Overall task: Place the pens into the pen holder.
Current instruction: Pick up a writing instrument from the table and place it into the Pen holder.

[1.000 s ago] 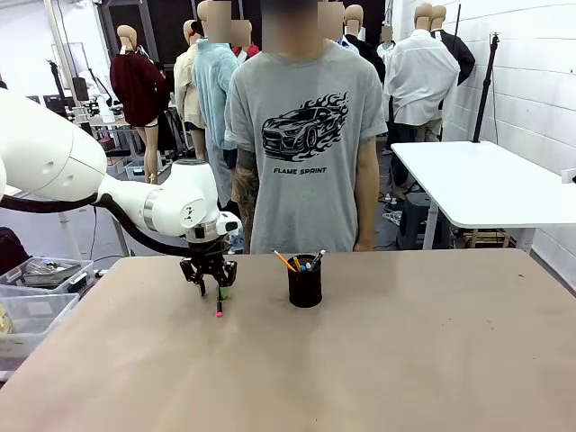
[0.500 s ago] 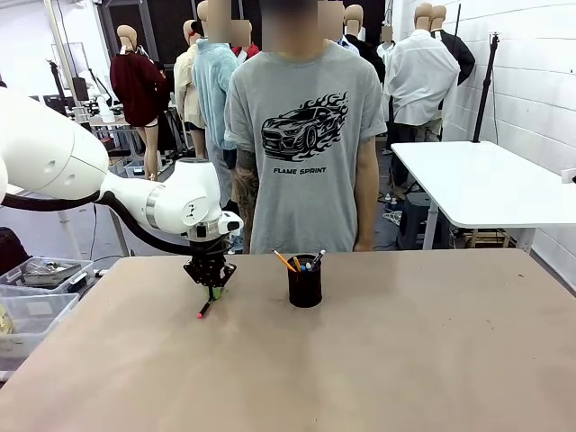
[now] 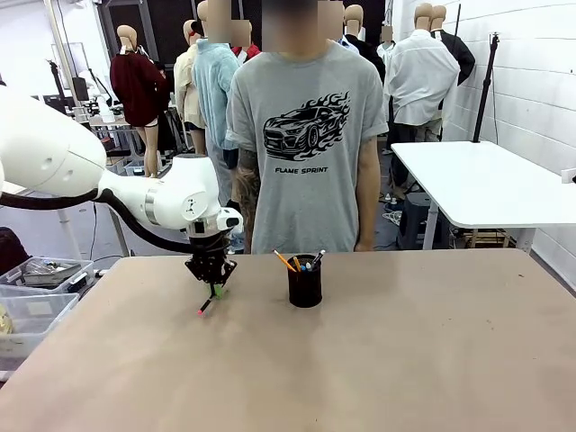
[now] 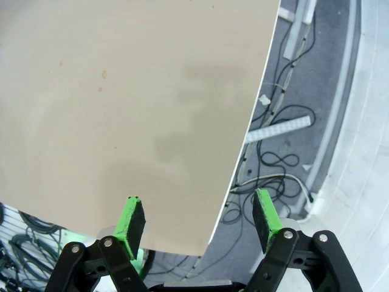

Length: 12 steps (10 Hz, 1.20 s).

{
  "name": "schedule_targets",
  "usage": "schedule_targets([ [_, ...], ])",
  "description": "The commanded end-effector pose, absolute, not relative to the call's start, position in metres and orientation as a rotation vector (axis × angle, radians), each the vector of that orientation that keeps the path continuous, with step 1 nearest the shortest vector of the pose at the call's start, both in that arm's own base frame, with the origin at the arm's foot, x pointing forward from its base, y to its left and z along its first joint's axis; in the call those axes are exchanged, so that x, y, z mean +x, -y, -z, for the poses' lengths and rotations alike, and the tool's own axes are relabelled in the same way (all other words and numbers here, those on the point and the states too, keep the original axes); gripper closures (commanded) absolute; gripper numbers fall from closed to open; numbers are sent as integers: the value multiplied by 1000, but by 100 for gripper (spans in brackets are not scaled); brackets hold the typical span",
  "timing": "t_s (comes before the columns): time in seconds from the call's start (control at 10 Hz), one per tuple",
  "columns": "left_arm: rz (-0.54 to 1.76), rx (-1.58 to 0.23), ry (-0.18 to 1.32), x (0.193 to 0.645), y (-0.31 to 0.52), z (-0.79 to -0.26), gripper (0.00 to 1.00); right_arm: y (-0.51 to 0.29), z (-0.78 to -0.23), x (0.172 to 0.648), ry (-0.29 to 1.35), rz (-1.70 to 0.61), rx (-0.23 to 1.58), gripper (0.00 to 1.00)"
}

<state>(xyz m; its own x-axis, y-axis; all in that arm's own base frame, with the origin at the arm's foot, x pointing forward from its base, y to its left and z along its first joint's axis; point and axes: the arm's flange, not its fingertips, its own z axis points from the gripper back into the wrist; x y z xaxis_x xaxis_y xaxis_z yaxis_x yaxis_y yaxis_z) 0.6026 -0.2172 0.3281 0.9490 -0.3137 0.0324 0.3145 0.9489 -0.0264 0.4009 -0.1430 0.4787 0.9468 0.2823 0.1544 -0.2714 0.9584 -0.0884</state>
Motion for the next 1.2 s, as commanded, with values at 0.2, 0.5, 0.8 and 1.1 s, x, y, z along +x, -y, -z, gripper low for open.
schedule_targets([
  [0.2, 519, -401, 256, 584, 177, -380, 100, 144, -477, 400, 164, -284, -101, 11],
  [0.5, 696, -750, 543, 585, 177, -394, 100, 144, -477, 400, 164, -284, -101, 11],
  [0.8, 808, -957, 824, 591, 183, -399, 100, 144, -477, 400, 164, -284, -101, 11],
  [1.1, 839, -1083, 953, 596, 200, -392, 100, 144, -477, 400, 164, -284, -101, 11],
])
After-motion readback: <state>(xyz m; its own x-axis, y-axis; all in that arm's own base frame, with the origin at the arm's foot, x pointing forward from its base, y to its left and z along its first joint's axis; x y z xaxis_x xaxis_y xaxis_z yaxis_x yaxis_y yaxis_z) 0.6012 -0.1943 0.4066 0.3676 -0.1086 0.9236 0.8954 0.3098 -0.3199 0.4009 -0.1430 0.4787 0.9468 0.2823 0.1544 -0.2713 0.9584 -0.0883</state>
